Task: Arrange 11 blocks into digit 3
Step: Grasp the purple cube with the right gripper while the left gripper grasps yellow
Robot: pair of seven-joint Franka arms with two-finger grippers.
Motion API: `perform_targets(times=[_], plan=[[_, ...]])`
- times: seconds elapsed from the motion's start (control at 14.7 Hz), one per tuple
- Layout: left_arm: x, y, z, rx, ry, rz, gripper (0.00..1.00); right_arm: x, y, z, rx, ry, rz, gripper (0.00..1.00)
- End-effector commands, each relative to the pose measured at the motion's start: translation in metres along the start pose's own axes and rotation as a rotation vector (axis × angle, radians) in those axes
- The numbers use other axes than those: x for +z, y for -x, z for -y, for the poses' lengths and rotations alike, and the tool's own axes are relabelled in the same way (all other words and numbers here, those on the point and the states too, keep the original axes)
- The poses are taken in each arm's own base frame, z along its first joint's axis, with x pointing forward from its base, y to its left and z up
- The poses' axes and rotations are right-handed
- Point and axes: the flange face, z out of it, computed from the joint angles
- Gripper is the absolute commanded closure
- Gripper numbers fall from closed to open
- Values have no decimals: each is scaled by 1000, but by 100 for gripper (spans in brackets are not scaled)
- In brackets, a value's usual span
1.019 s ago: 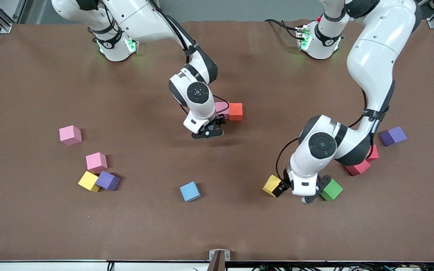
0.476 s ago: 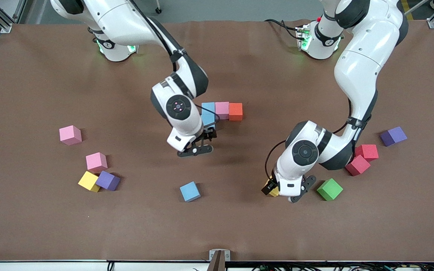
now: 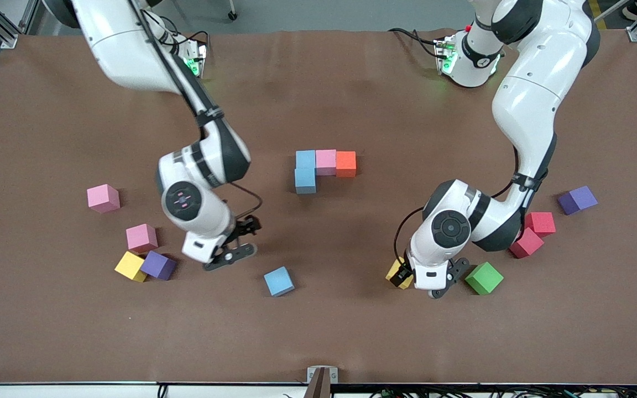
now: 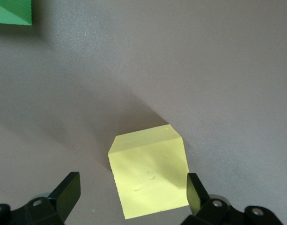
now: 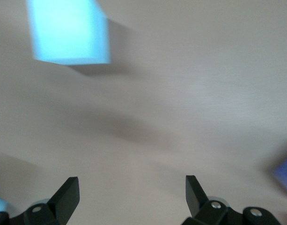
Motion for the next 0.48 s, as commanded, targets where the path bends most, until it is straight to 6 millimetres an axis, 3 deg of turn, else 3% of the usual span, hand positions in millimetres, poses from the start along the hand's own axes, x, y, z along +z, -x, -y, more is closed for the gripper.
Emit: perform_targets(times=[0.0,0.07,0.2,0.41], plan=[[8,0,-8,-22,33,1,0,-5,9,-69,-143,-11,5,0],[7,-1,-8,-24,41,-2,0,-4,14,-94,-213,-11,5,0],[12,-1,-8,-25,52,0,0,-4,21,-125,-335,-9,-1,0],[21,-5,-6,-63,53,-3,0,-2,32,-160,-512,0,0,0]])
